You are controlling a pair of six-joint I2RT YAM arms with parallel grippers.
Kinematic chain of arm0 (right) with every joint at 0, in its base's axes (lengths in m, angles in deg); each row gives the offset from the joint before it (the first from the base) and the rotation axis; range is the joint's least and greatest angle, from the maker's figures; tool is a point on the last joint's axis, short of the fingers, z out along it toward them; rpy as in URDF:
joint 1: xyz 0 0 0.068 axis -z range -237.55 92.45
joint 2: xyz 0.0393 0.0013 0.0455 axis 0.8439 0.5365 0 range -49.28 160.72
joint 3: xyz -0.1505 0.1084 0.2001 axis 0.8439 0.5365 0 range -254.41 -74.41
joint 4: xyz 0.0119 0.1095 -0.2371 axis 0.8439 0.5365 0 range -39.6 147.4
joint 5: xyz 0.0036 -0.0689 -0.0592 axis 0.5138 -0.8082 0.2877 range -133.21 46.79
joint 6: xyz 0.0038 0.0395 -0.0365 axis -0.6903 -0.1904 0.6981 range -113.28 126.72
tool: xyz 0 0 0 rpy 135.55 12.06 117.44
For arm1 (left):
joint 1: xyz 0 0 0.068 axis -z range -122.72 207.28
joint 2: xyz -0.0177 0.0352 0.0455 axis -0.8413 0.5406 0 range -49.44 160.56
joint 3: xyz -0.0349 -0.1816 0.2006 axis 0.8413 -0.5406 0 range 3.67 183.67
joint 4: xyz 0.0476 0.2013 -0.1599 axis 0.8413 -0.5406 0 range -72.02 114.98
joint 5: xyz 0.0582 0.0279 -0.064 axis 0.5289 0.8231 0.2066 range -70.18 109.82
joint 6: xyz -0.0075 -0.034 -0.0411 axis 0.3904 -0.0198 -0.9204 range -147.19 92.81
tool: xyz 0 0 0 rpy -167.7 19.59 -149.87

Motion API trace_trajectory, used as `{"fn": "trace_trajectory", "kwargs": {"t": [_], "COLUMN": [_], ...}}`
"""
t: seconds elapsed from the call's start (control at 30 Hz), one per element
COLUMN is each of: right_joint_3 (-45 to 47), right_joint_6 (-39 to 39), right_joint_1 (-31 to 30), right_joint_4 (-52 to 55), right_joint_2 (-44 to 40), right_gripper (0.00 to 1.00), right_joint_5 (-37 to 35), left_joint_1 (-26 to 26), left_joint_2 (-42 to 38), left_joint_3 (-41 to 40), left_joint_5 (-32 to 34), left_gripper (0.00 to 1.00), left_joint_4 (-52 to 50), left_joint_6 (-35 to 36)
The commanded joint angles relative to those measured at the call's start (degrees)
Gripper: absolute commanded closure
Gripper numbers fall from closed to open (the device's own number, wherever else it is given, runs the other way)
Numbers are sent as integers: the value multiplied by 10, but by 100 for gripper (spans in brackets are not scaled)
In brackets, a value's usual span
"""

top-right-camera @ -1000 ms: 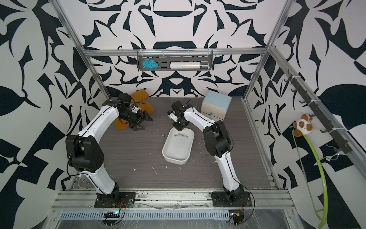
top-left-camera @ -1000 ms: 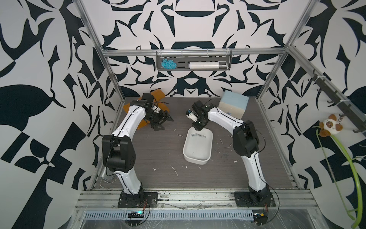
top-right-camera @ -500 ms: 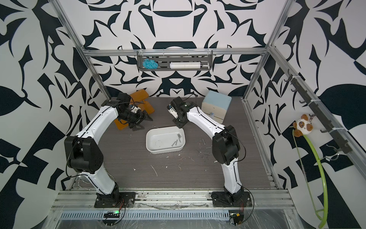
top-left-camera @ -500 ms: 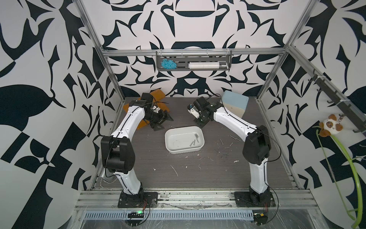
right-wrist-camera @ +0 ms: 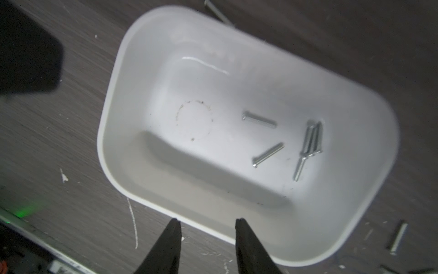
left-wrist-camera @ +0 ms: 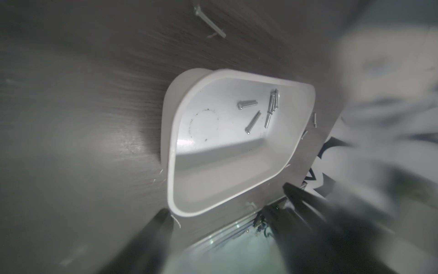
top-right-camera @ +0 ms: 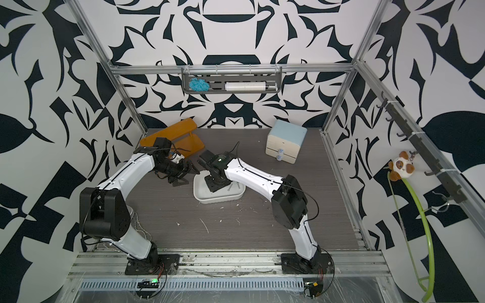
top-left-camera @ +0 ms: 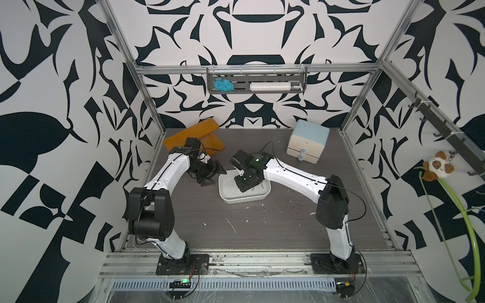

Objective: Take out the screws from the storage box
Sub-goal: Adjust the storage box at the center of the board, then pick up the screw from the storage box.

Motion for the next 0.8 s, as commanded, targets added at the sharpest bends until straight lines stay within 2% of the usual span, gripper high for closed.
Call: {"fn": "trace_trajectory", "kwargs": {"t": [0.0, 0.07, 0.13, 0.2, 0.3, 0.4, 0.77], "right_joint_3": [-1, -25, -55, -56, -10, 21, 5], "right_joint_6": [-101, -97, -54, 28, 197, 311, 420], "right_joint_1": [25, 34, 34, 34, 39, 54, 98], "right_joint_4": [-20, -25, -24, -36, -94, -136, -142], "right_joint_2": [5, 25, 44, 52, 47, 52, 101], "right_gripper": [54, 54, 55, 56, 57, 57, 59], "right_joint_5": [11, 24, 17, -9, -43, -40, -26], "left_joint_1": [-3, -3, -2, -3, -4, -5, -12], "left_joint_2": [-13, -10, -4, 0, 2, -2, -13], "left_joint_3": [4, 4, 1, -3, -7, -3, 4], "left_joint_5": [-9, -13, -15, -17, -16, -14, -10], "left_gripper": [22, 23, 23, 23, 23, 23, 23], "left_joint_4": [38, 41, 40, 38, 33, 26, 21], "left_joint_6": [14, 14, 14, 11, 8, 7, 0]}}
